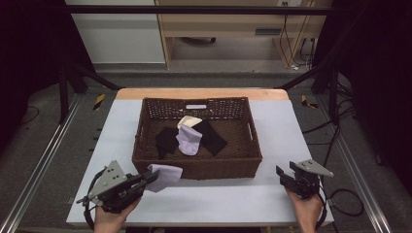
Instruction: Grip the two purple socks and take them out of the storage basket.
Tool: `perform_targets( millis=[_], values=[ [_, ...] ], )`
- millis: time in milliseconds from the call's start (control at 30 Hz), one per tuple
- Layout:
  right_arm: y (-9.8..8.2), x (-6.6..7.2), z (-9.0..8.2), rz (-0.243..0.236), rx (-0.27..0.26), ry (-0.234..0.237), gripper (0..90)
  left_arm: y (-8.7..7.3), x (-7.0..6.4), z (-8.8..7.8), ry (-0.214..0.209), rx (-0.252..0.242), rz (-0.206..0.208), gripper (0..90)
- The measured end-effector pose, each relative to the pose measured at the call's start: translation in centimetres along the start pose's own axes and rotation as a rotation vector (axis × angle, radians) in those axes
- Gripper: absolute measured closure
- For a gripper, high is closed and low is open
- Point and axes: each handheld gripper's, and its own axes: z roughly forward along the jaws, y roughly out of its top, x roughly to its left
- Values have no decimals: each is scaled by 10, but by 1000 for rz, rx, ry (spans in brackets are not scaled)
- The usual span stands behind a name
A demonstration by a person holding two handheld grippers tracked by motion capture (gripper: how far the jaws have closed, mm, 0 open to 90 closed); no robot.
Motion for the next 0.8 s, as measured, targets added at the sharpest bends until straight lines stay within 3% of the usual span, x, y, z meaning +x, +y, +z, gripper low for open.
perform_targets(
  millis=[333,600,800],
  values=[
    [-2,2,0,-4,2,8,440,-32,-3,28,-33,126,-16,875],
    [-3,3,2,3,16,19,434,-46,-10,57,-60,215,-5,875],
    [-4,4,6,-4,31,19,424,-54,-11,74,-77,255,-15,868]
  ],
)
